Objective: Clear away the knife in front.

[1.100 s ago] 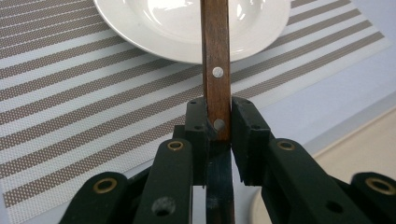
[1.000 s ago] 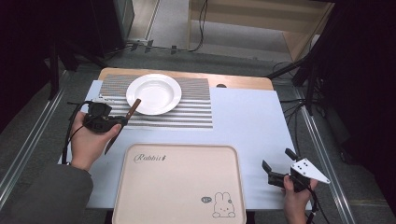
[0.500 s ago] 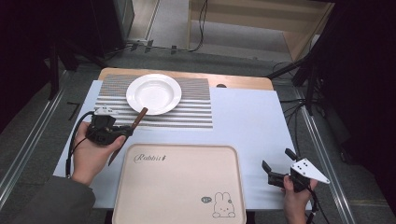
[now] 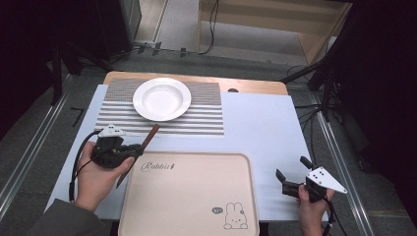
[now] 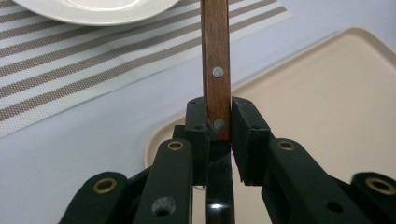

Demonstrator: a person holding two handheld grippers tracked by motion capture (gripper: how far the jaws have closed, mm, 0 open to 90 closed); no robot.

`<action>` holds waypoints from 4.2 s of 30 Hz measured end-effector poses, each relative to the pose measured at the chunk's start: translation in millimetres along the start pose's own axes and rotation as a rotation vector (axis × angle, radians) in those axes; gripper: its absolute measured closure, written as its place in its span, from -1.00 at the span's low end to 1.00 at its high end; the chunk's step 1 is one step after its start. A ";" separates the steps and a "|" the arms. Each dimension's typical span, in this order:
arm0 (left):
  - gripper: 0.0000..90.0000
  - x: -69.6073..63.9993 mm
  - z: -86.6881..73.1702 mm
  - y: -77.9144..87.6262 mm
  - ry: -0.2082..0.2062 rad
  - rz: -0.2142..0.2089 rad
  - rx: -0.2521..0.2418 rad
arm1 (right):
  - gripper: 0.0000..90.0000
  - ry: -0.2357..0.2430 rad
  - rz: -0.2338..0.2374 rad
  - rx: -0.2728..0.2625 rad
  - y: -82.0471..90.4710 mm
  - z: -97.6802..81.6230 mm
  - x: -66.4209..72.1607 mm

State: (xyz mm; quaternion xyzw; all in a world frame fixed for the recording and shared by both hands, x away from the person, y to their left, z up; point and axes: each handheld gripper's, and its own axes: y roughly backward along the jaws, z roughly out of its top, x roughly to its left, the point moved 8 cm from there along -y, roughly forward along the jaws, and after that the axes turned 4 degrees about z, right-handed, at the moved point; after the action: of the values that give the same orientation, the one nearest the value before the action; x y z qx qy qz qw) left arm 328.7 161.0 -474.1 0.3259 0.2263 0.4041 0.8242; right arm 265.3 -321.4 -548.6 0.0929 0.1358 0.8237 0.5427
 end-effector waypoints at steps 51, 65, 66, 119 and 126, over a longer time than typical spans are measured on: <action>0.71 -44.3 -93.3 -22.3 0.088 -0.041 0.070 | -1.00 0.012 -0.006 0.010 -0.8 -0.5 1.2; 0.45 -44.4 -85.1 -22.2 0.105 -0.041 0.033 | -1.00 0.012 -0.008 0.009 -0.9 -0.5 1.2; 0.53 -45.5 -81.1 -20.4 0.093 -0.041 0.014 | -1.00 0.012 -0.008 0.009 -1.0 -0.5 1.2; 0.43 -19.8 -77.5 -15.9 -0.026 -0.097 -0.092 | -1.00 0.025 -0.008 0.011 -1.8 -0.6 1.7; -0.26 -18.8 -67.4 -5.6 0.001 -0.115 -0.210 | -1.00 0.026 -0.010 0.014 -1.8 -0.7 1.7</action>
State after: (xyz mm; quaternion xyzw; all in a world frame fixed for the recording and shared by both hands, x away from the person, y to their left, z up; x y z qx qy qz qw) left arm 278.1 167.1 -522.2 0.2239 0.2015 0.3776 0.8756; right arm 266.0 -319.3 -549.8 0.0851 0.1490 0.8211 0.5444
